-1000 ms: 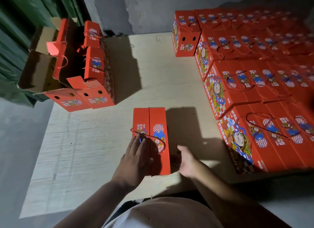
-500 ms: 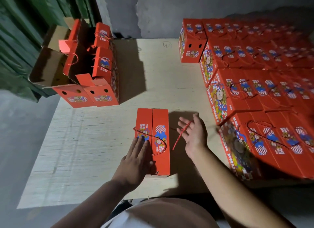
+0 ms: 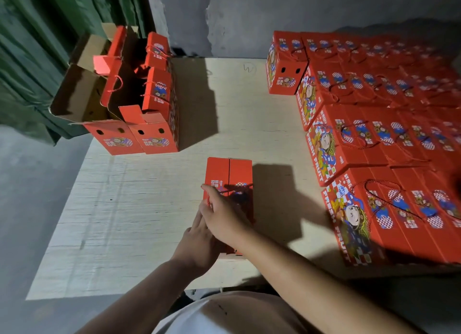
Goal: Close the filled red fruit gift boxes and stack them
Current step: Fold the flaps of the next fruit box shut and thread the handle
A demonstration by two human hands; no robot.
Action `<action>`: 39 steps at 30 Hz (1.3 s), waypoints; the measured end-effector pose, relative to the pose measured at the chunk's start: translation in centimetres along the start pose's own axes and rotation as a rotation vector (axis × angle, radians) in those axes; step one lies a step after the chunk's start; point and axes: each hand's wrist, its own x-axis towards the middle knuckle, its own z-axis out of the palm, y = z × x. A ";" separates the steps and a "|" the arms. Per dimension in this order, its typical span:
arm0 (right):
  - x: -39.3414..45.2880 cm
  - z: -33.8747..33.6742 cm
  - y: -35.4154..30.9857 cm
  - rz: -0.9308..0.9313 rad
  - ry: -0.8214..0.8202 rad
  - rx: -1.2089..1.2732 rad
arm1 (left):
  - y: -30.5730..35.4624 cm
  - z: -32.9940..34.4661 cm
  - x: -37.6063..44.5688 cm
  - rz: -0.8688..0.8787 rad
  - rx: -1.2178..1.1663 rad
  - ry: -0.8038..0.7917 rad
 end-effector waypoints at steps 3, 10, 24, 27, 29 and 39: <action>-0.4 0.2 0.3 -0.031 0.016 -0.070 | -0.2 0.3 0.0 0.012 -0.033 0.017; -0.1 -3.1 1.8 0.006 0.213 -0.248 | -0.8 -0.4 -0.1 0.068 -0.193 0.103; -0.8 -1.9 2.9 0.163 0.092 -0.393 | -0.9 -0.7 -1.3 0.087 -0.329 0.324; -0.7 -0.9 2.2 0.120 0.038 -0.447 | -0.6 -1.0 -1.6 0.064 -0.333 0.342; -0.7 -0.5 1.8 0.124 0.034 -0.436 | -0.7 -1.0 -1.9 0.038 -0.351 0.354; 0.4 -0.6 1.1 0.216 0.009 -0.122 | -2.0 -1.4 -2.5 -0.234 -0.530 0.311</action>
